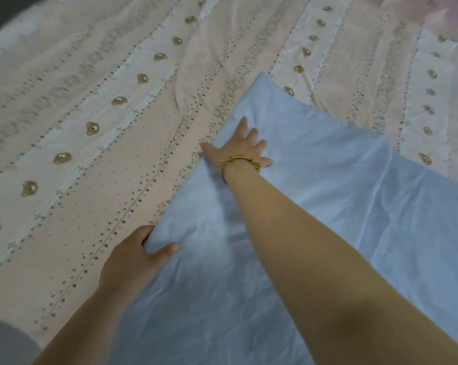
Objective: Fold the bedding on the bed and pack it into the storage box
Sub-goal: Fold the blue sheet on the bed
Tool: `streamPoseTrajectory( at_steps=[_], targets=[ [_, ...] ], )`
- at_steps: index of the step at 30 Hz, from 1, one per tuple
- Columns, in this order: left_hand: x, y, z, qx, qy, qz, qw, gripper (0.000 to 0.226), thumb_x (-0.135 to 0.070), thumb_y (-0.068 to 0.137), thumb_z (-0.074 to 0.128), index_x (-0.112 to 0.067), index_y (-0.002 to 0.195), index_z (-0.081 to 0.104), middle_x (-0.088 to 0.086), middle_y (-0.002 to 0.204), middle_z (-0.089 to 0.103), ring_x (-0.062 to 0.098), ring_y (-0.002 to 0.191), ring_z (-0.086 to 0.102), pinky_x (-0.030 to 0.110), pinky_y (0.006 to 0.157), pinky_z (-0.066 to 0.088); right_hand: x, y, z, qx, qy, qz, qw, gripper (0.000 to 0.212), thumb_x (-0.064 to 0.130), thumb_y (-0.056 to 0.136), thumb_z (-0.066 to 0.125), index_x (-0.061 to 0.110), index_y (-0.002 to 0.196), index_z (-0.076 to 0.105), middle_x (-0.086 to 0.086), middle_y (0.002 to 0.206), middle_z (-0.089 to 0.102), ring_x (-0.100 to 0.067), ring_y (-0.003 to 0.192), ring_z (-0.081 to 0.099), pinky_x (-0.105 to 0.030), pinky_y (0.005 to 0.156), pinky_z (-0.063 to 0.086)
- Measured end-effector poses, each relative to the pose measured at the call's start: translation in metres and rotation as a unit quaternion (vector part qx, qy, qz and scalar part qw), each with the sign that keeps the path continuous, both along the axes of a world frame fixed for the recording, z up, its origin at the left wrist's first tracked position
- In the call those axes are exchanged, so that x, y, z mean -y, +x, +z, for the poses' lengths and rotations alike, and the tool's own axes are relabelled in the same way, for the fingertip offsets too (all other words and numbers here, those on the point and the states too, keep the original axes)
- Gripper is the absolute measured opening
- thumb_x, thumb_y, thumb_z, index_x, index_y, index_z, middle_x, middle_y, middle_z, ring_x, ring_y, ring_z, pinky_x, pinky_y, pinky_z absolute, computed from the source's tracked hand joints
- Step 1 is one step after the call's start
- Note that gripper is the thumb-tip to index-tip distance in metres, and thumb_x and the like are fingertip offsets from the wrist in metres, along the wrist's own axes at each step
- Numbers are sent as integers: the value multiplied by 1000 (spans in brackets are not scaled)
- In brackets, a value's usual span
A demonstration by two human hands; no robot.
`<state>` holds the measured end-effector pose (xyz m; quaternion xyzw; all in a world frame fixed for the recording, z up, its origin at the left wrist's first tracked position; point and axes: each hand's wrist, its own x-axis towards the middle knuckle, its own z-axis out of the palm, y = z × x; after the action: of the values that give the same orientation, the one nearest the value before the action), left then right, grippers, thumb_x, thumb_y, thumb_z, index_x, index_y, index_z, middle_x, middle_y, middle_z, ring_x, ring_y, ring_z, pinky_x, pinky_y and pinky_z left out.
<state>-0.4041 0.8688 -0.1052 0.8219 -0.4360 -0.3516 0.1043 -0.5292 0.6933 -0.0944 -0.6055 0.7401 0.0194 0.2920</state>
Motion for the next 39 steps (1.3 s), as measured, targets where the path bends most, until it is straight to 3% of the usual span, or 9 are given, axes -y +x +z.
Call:
streamPoseTrajectory(
  at_steps=[6,11,14,16,21,27,31,34,39],
  targets=[
    [-4,17,8,-67,-58,-55,995,9,-23,85,63,-23,81,55,-8,68,56,4,60,50,12,49,32,-5,22,-4,-31,27,-18,999,76,13,92,45,17,147,-7,-15,154,-2,-38,138,14,-49,103,34],
    [-7,11,36,-133,-102,-71,983,17,-18,81,66,-14,65,61,-4,47,53,2,50,51,10,49,37,-9,-14,17,139,-69,-120,981,59,0,91,35,16,144,16,-15,112,52,-32,93,54,-31,70,38],
    [-11,-13,60,-196,-124,-104,967,22,-22,77,70,-19,57,61,-9,53,57,-4,55,52,7,50,37,-17,-46,34,240,-94,-187,948,58,-2,90,36,20,142,23,-3,79,44,-19,65,44,-18,51,38],
    [-16,-33,71,-237,-141,-141,951,21,-38,67,69,-23,54,61,-15,61,58,-4,59,53,5,54,36,-25,-69,44,272,-119,-209,932,53,-2,90,37,18,139,31,-4,87,46,-18,70,45,-9,45,38],
    [-27,-97,89,-282,-155,-220,921,25,-39,61,72,-44,41,59,-36,78,59,-15,79,55,-1,66,35,-56,-151,74,337,-166,-277,885,53,-5,88,40,14,137,38,-11,109,53,-16,72,51,-10,55,42],
    [-83,-217,110,-241,-194,-329,892,20,-59,66,50,-54,78,66,-40,112,40,-29,104,34,-11,83,18,-116,-286,100,391,-213,-307,841,54,-7,84,45,10,135,41,-16,115,58,-25,95,55,-42,94,48],
    [-130,-312,93,-110,-244,-411,871,34,-45,69,42,-35,68,75,-12,104,69,9,106,58,15,85,46,-158,-377,103,388,-214,-304,844,51,-9,85,43,8,133,43,-4,88,59,-26,87,55,-42,90,48],
    [-159,-391,75,-47,-249,-420,871,32,-39,68,41,-35,63,72,-8,95,71,13,99,56,38,74,55,-184,-443,94,373,-198,-310,852,52,-9,86,41,12,134,42,-7,96,59,-23,82,56,-38,81,51],
    [-188,-471,27,26,-143,-458,877,34,-38,65,35,-34,55,68,-8,96,71,15,102,60,46,90,29,-213,-509,51,355,-161,-346,854,60,-16,85,33,13,137,38,1,70,54,-2,44,50,-13,43,39]
  ],
)
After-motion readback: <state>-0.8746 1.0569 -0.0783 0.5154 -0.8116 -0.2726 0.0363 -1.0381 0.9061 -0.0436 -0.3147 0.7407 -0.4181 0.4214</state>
